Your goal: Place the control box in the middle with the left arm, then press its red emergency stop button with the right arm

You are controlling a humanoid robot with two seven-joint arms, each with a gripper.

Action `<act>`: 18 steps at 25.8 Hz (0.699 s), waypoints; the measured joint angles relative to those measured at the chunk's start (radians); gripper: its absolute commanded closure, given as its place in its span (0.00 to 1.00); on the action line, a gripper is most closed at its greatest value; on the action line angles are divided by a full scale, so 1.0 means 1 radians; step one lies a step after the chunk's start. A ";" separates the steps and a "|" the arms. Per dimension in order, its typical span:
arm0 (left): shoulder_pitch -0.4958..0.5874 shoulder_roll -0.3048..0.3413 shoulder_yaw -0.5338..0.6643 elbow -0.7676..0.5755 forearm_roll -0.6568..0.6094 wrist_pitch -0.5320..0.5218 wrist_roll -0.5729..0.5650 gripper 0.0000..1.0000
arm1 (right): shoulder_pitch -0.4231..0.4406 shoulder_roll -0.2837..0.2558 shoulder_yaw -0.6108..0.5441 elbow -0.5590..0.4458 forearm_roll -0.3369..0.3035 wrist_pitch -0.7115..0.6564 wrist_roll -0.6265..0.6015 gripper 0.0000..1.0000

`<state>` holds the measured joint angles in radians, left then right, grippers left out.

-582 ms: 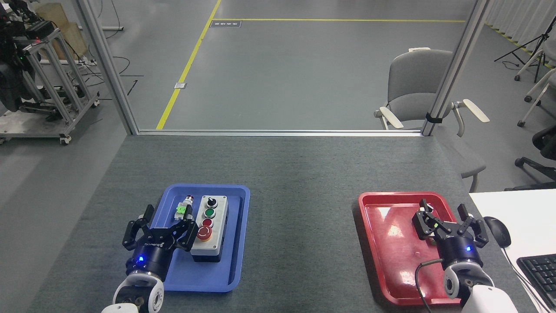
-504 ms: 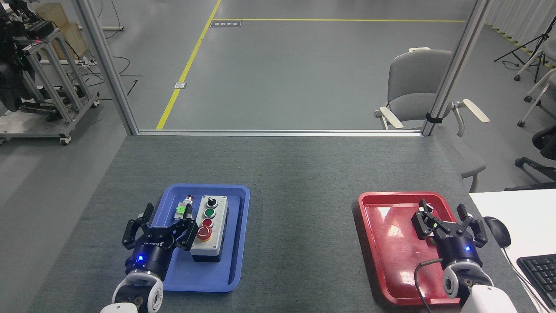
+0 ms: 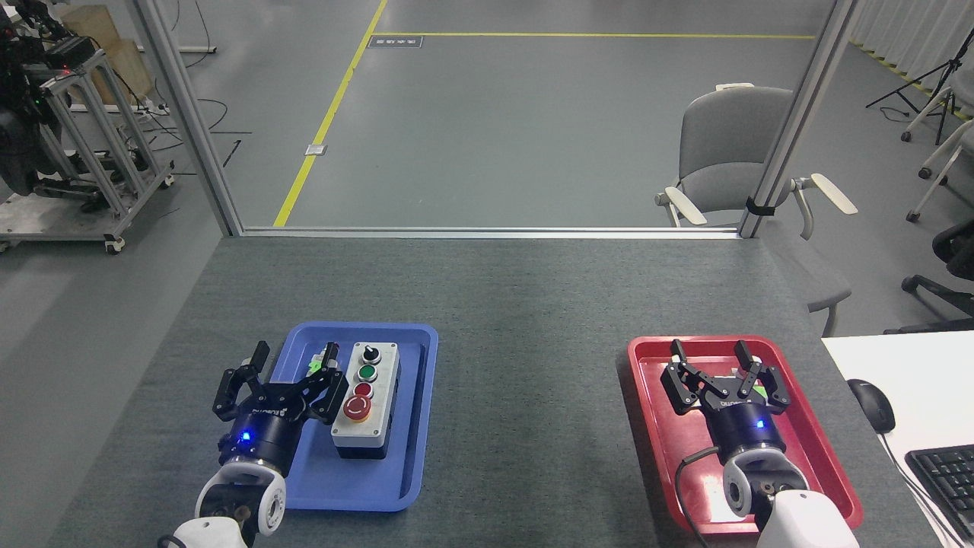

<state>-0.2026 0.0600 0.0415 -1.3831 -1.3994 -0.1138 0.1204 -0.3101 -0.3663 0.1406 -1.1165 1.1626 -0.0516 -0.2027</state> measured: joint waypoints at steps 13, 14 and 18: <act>0.019 0.002 -0.015 -0.035 -0.003 -0.006 -0.005 0.02 | -0.017 -0.011 -0.045 0.004 -0.007 0.012 0.002 0.01; 0.020 0.003 -0.021 -0.034 -0.003 -0.006 -0.006 0.02 | -0.017 -0.007 -0.057 0.005 -0.015 0.013 0.001 0.01; 0.023 0.005 -0.042 -0.033 -0.004 -0.006 -0.024 0.02 | -0.018 0.026 -0.081 0.007 -0.131 0.014 -0.001 0.01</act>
<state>-0.1799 0.0647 -0.0002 -1.4161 -1.4034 -0.1202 0.0968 -0.3280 -0.3404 0.0600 -1.1095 1.0319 -0.0381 -0.2033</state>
